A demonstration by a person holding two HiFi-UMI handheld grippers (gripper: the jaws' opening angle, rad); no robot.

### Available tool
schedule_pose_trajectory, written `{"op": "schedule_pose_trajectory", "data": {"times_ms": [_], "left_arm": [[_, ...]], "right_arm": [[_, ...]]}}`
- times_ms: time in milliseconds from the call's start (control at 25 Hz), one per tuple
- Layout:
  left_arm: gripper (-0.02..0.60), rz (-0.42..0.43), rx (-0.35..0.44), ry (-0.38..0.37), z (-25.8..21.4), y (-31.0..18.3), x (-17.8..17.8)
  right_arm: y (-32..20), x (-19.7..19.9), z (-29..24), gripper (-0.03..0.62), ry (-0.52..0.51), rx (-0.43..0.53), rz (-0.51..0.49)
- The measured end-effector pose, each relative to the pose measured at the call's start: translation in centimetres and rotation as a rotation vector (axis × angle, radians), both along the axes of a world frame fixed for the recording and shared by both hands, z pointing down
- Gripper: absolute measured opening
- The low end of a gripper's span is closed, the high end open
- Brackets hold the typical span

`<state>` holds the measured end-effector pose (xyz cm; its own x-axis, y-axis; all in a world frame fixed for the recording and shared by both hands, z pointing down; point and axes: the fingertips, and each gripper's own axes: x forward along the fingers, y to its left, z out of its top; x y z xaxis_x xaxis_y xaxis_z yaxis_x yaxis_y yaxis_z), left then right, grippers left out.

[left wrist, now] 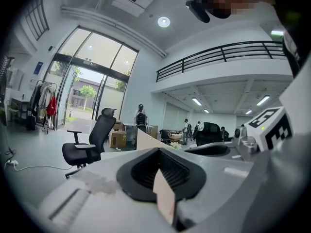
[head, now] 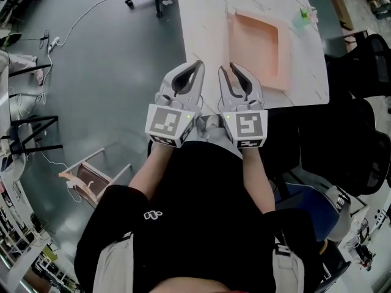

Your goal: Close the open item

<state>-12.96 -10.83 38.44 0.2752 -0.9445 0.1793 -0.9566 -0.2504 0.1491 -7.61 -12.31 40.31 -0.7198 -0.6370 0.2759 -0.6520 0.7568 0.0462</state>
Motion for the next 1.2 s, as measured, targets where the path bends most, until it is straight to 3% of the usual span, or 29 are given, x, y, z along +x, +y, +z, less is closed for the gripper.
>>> {"op": "schedule_pose_trajectory", "data": {"times_ms": [800,1200], "left_arm": [[-0.011,0.088,-0.002,0.012,1.0,-1.2,1.0],[-0.01,0.102,-0.002,0.004,1.2,-2.1,1.8]], "right_arm": [[-1.4,2.1,0.4,0.011,-0.017,-0.017,0.118],[-2.4,6.7,1.2,0.015,-0.064,-0.055,0.213]]}}
